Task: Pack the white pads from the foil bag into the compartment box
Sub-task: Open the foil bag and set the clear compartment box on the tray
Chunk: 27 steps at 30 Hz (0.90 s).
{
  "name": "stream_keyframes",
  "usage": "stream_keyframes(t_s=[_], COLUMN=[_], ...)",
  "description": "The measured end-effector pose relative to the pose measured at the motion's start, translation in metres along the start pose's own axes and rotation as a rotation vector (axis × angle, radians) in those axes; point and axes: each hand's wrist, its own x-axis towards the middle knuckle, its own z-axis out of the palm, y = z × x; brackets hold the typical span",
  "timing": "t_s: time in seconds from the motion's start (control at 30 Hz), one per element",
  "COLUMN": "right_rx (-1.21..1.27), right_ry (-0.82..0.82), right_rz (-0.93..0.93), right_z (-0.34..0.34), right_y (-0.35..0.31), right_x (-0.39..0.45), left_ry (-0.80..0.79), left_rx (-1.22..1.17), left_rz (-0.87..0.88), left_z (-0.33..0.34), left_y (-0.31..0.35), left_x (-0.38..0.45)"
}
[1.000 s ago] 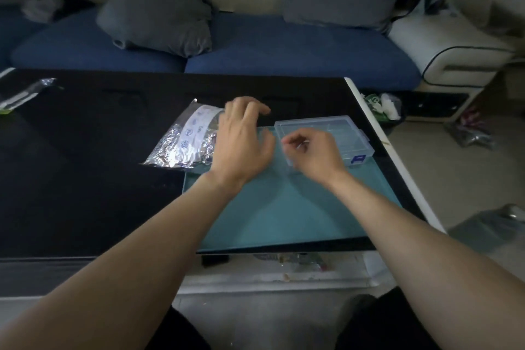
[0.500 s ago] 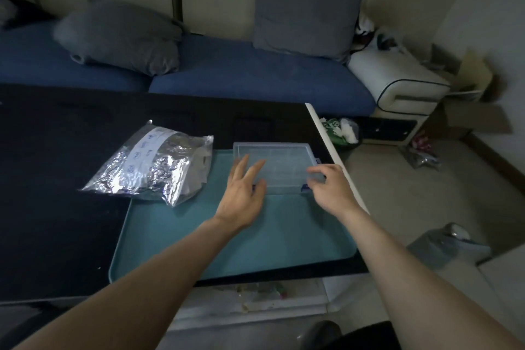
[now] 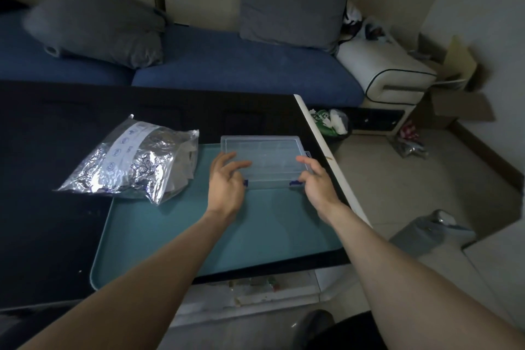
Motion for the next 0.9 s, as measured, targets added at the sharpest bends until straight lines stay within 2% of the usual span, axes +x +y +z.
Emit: stream_keyframes(t_s=[0.2,0.4,0.6,0.7,0.8,0.9], right_rx=[-0.100,-0.093,0.000,0.016,0.034,0.024], right_ry=[-0.067,-0.052,-0.052,-0.058,-0.064,-0.081], right_rz=[0.007,0.026,0.026,0.018,0.021,0.023], right_z=[-0.003,0.003,-0.001,-0.006,-0.009,-0.011], right_y=[-0.002,-0.006,-0.007,-0.006,-0.008,-0.009], right_x=[-0.004,-0.003,0.001,0.004,0.005,0.006], left_ry=[-0.034,-0.110,-0.074,-0.174,-0.258,-0.315], left_rx=[0.011,-0.081,-0.196,-0.074,-0.042,-0.050], left_rz=[0.010,-0.125,-0.228,-0.186,-0.102,-0.115], left_z=[-0.010,-0.014,-0.016,-0.020,-0.028,-0.039], left_y=[-0.001,0.016,0.016,0.006,-0.005,-0.003], left_x=[0.012,0.002,0.003,0.002,0.004,0.005])
